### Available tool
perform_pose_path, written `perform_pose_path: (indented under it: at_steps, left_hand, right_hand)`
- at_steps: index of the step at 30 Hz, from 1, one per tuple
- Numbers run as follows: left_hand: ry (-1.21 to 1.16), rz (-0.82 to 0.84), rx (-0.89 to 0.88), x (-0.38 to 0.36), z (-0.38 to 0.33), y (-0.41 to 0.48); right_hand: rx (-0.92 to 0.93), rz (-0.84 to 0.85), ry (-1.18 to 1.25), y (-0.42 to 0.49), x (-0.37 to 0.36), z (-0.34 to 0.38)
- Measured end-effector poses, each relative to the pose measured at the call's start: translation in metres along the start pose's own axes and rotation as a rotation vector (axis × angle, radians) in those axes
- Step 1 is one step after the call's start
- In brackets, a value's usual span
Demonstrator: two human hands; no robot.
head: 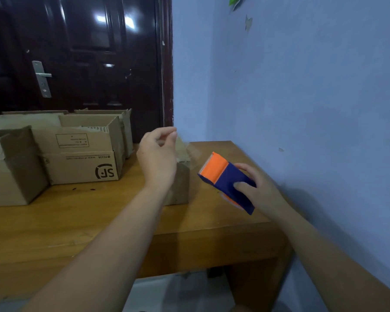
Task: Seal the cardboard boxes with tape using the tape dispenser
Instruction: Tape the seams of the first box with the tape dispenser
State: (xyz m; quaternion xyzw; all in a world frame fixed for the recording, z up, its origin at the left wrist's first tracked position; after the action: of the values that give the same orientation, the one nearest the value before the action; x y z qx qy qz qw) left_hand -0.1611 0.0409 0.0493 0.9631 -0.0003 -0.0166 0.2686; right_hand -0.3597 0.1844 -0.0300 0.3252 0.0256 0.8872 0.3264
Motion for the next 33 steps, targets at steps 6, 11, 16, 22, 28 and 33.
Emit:
perform_pose_path:
  at_steps: [6, 11, 16, 22, 28, 33]
  left_hand:
    - [-0.023, -0.011, 0.160, 0.016, 0.029, 0.012]
    - [-0.046, -0.014, 0.223, 0.033, 0.046, 0.015]
    - [-0.184, -0.023, 0.436, 0.049, 0.075, 0.015]
    - [-0.312, -0.167, 0.607, 0.062, 0.095, 0.009]
    - [-0.375, -0.197, 0.665, 0.061, 0.104, 0.010]
    - [-0.319, -0.153, 0.664, 0.057, 0.110, 0.013]
  right_hand:
    - [0.156, 0.136, -0.395, -0.004, -0.014, 0.014]
    - [0.379, 0.045, -0.308, 0.009, -0.013, 0.028]
    - [0.439, 0.038, -0.267, 0.026, -0.007, 0.057]
    - [0.406, -0.042, -0.343, 0.062, 0.012, 0.070]
    - [0.384, -0.091, -0.394, 0.085, 0.010, 0.075]
    - [0.324, -0.125, -0.257, 0.093, 0.007, 0.062]
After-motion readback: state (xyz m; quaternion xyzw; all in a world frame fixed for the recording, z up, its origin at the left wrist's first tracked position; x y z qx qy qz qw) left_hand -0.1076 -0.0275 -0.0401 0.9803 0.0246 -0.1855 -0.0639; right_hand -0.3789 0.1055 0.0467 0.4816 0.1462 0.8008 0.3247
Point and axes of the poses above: each hand's wrist, its own y-axis towards the middle knuckle, its own x-axis out of the back of the hand, z = x × y, the point moved 9 cm from there along y, towards the middle knuckle, and after that the axes turned 3 degrees about -z, right-handed, at the moved point
